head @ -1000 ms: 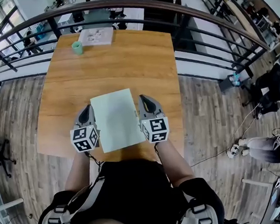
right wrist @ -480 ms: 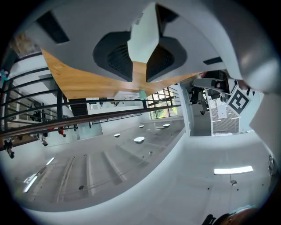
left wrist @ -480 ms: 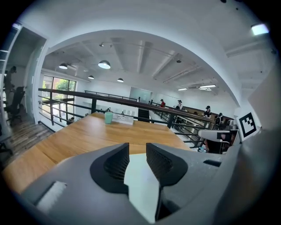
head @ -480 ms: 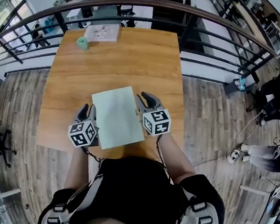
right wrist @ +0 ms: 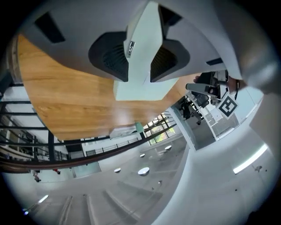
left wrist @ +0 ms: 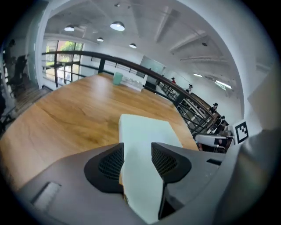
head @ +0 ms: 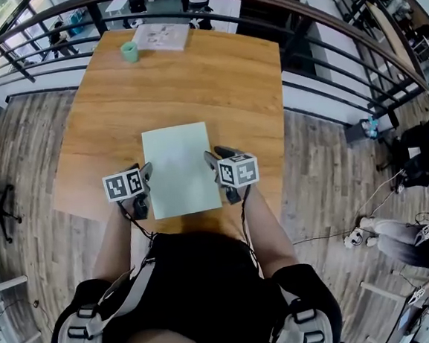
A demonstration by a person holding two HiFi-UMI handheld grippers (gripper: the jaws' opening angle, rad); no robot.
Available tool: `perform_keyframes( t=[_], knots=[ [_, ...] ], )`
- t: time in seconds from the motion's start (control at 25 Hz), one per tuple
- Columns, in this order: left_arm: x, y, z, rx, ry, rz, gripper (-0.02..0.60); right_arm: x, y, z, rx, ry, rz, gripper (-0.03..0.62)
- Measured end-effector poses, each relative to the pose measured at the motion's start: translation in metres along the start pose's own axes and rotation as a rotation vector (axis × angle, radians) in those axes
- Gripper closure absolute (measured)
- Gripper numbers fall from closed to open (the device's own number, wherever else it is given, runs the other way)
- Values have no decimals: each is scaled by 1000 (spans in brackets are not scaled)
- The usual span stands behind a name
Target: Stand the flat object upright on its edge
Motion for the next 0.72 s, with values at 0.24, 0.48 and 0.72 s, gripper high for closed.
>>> perform_keyframes(
  t=[0.24,0.48,0.72],
  knots=[
    [17,30,-19,61,-119,-95,399,19,28,13,-47,55,-148,435],
    [26,48,-21,108,-112,-136,399,35,44,24,-14,116,-205,427],
    [31,55,-22,149,-118,-137,399,52,56,30,-117,228,-220,424]
  ],
)
Point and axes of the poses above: the fingertips, and each gripper's own axes: y forward along the fingers, z to its right, x out of its underside, the point moved 5 cm from there along -y, backward along the fingers, and after that the axes turned 15 degrees about -z, right-handed, at the moved point
